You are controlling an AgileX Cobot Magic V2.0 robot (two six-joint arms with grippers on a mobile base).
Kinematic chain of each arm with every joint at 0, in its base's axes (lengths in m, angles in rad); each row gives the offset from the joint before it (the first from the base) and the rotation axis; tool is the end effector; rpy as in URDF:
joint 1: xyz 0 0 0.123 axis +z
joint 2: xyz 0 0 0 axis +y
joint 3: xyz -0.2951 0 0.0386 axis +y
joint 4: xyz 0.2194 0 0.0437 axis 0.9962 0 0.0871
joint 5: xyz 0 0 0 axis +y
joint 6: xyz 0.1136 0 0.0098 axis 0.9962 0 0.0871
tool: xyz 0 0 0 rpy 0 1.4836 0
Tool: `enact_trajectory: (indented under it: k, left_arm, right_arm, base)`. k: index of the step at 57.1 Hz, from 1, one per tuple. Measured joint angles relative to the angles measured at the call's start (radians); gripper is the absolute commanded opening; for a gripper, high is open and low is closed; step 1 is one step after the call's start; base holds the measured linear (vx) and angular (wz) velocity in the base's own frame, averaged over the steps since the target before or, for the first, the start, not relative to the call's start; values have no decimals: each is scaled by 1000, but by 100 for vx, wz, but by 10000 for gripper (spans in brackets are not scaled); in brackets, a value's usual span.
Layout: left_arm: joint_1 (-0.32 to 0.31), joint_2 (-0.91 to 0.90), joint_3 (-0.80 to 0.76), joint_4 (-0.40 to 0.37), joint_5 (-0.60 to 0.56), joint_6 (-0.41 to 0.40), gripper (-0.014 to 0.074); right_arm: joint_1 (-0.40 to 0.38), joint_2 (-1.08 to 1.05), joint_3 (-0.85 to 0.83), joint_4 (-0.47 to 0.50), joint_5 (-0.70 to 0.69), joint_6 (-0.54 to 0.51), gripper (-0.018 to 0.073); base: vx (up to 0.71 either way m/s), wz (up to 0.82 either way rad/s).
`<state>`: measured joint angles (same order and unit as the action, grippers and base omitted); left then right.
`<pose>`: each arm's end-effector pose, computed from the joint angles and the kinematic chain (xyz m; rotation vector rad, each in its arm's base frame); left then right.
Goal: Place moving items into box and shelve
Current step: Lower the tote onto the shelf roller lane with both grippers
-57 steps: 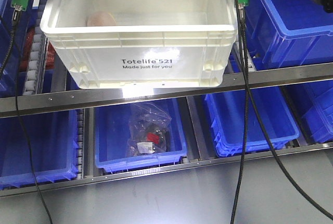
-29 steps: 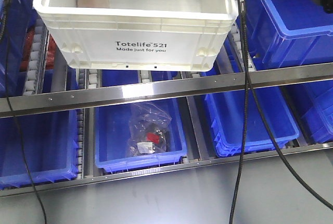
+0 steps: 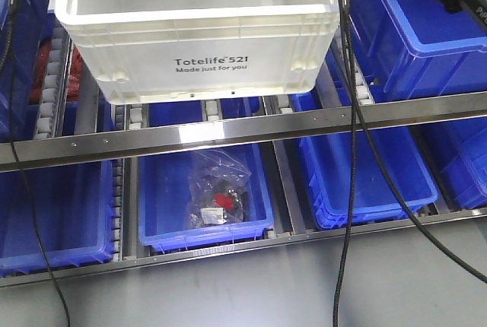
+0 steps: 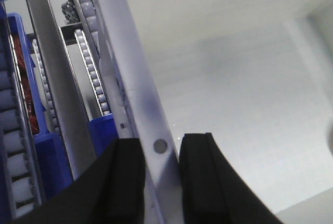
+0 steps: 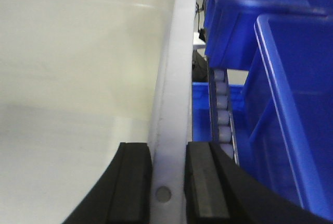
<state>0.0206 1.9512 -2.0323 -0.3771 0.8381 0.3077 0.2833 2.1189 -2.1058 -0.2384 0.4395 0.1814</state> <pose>0.4494 -0.0220 0.3790 0.1849 2.1811 -0.2662 0.4958 0.1324 0.3561 -0.2382 1.9092 0.0696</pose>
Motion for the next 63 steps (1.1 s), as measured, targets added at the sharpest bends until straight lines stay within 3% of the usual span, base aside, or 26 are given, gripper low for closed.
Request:
enact_trajectory:
  k: [15, 23, 40, 50, 63]
  left_arm:
    - [0, 4, 0, 2, -16, 11, 10]
    - [-16, -9, -15, -43, -54, 31, 10]
    - [-17, -12, -18, -18, -57, 32, 34]
    - [-17, -12, -18, -22, -56, 32, 132]
    - [-17, -12, -18, -35, -56, 26, 355]
  right_arm:
    - [0, 1, -4, 1, 12, -19, 7]
    - [12, 18, -10, 13, -28, -16, 14]
    - [13, 42, -10, 31, -67, -20, 45]
    - [7, 61, -12, 33, -98, -20, 146]
    - [2, 74, -12, 29, -173, -21, 307]
  base:
    - [0, 0]
    - [0, 0]
    - [0, 0]
    - [0, 0]
    - [0, 0]
